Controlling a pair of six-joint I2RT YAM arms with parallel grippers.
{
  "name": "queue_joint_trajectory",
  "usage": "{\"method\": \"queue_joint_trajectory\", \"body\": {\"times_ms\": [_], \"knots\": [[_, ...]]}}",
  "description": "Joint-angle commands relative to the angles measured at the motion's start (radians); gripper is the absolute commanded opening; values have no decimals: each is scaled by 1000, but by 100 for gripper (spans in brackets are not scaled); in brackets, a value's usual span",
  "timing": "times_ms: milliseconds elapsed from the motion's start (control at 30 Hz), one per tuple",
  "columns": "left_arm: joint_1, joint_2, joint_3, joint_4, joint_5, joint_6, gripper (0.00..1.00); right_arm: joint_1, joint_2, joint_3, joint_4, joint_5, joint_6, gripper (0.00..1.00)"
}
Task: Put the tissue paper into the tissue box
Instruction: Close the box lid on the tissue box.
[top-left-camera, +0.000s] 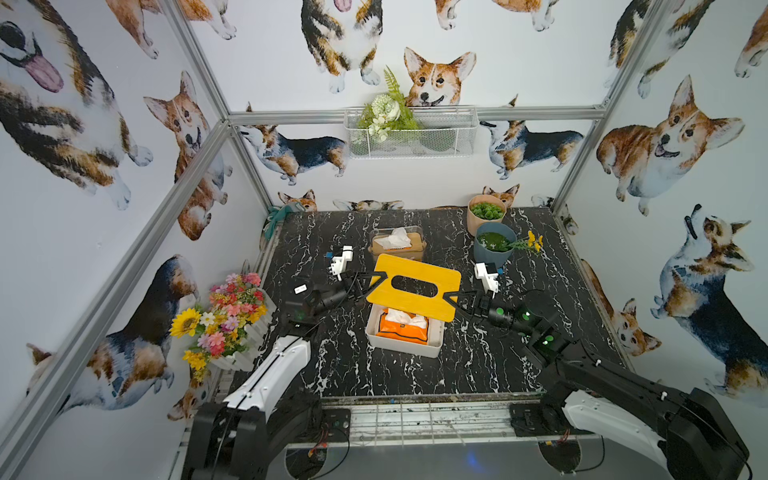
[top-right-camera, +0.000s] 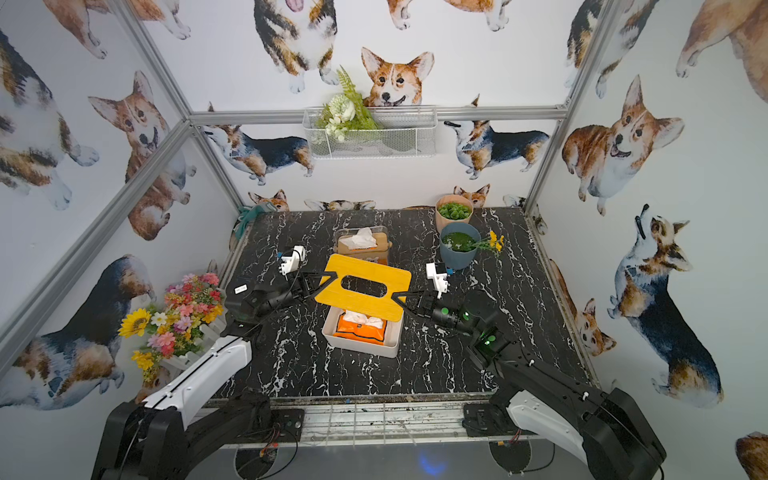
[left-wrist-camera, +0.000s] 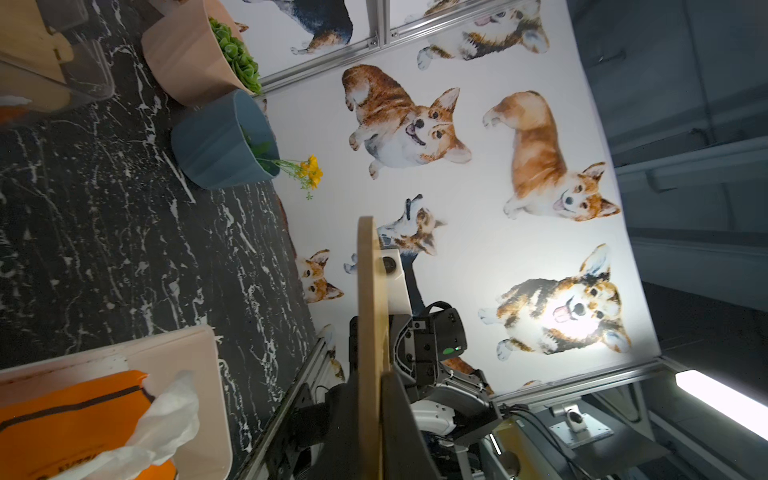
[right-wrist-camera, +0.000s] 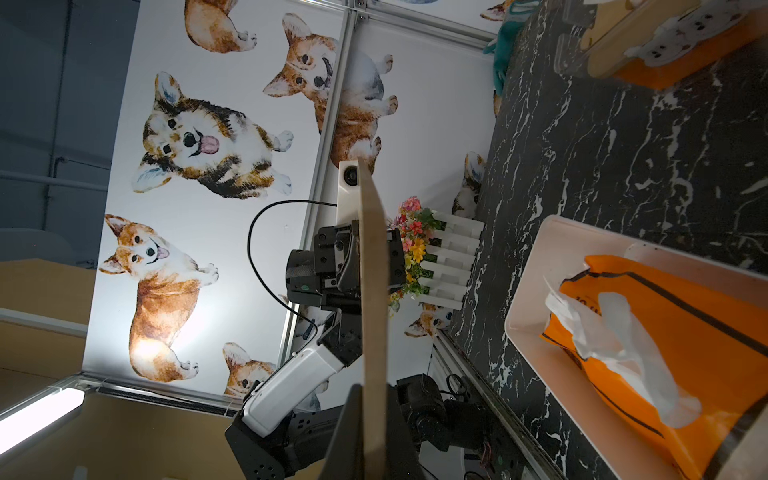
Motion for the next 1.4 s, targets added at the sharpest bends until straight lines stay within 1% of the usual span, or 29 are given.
{"method": "queue_joint_trajectory", "body": {"times_ms": [0, 100, 133, 200, 267, 333, 400, 533, 700, 833, 1200, 1367], "knots": [[4, -30, 54, -365, -29, 343, 32, 2, -12, -27, -13, 10, 26, 0], [7, -41, 90, -494, -71, 447, 43, 2, -21, -54, -8, 17, 41, 0], [9, -45, 108, -551, -94, 494, 49, 4, -26, -64, -8, 18, 45, 0], [12, -54, 150, -682, -160, 602, 65, 6, -26, -80, -12, 23, 51, 0], [13, -68, 195, -806, -246, 710, 78, 8, -26, -94, -20, 23, 53, 0], [13, -78, 215, -877, -307, 767, 87, 11, -23, -106, -20, 26, 52, 0], [14, -82, 215, -920, -344, 801, 93, 19, -14, -113, -14, 35, 51, 0], [14, -71, 215, -949, -363, 828, 100, 44, 49, -116, 26, 38, 55, 0], [14, -49, 203, -953, -358, 840, 100, 68, 150, -111, 131, 25, 83, 0], [14, -33, 191, -945, -343, 847, 100, 70, 208, -99, 147, 30, 74, 0], [14, -4, 147, -909, -318, 836, 100, 62, 281, -88, 151, 27, 39, 0], [14, 8, 130, -895, -302, 829, 100, 36, 277, -101, 149, 9, 33, 0]]}}
